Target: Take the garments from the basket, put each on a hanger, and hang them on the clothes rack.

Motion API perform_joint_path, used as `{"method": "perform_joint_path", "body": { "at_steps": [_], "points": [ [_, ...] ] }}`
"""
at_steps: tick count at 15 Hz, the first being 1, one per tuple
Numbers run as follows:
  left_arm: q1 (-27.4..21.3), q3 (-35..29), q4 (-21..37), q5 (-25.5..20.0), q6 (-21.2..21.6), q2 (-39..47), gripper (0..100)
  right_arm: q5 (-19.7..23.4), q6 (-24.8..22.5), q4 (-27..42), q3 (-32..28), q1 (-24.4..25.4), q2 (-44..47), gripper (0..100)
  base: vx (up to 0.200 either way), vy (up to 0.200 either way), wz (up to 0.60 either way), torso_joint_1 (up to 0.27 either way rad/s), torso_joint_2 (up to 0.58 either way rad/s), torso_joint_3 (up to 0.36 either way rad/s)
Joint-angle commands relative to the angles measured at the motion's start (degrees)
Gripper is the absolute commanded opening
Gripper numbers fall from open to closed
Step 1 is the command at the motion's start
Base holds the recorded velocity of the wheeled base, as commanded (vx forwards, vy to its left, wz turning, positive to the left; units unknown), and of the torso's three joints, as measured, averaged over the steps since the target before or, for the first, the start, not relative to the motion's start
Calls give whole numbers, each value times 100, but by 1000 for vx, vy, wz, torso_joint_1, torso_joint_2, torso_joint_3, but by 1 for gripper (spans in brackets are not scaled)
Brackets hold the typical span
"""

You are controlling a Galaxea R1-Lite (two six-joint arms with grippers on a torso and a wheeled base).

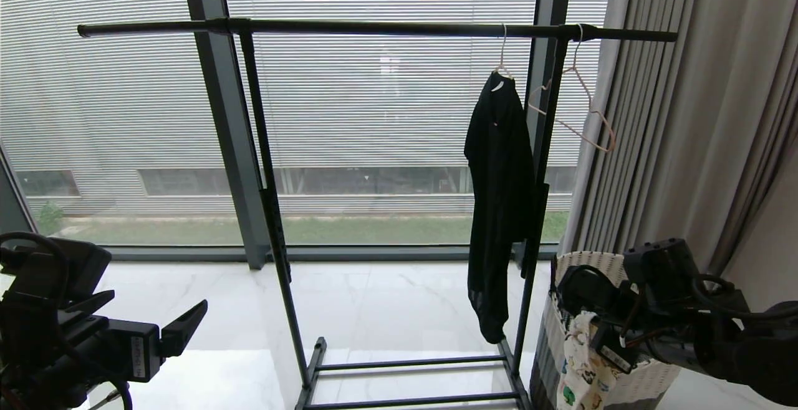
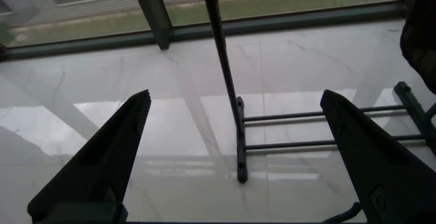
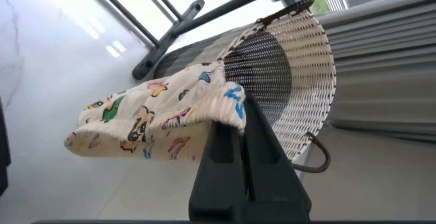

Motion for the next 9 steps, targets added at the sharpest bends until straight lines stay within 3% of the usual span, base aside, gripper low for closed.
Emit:
{"method": "perform_joint_path", "body": {
  "at_steps": [1, 2, 4, 7, 9],
  "points": [
    [-192, -12, 1, -5, -8, 19, 100, 3, 15, 152, -269, 115, -234, 0, -200, 0, 0, -2, -2, 2],
    [-368, -30, 1, -5, -25, 36, 100, 21, 32, 231, -392, 177, -286, 0, -200, 0, 0, 2, 2, 2],
    [-886, -91, 1, -5, -271, 247, 100, 153, 50, 416, -568, 238, -427, 0, 0, 0, 0, 0, 0, 0],
    [-2134, -812, 1, -5, -1423, 1012, 100, 337, 76, 917, -902, 441, -735, 0, 0, 0, 0, 0, 0, 0],
    [-2662, -1295, -8, -5, -1862, 1609, 100, 434, 225, 1181, -1095, 608, -902, 0, 0, 0, 0, 0, 0, 0]
  ]
}}
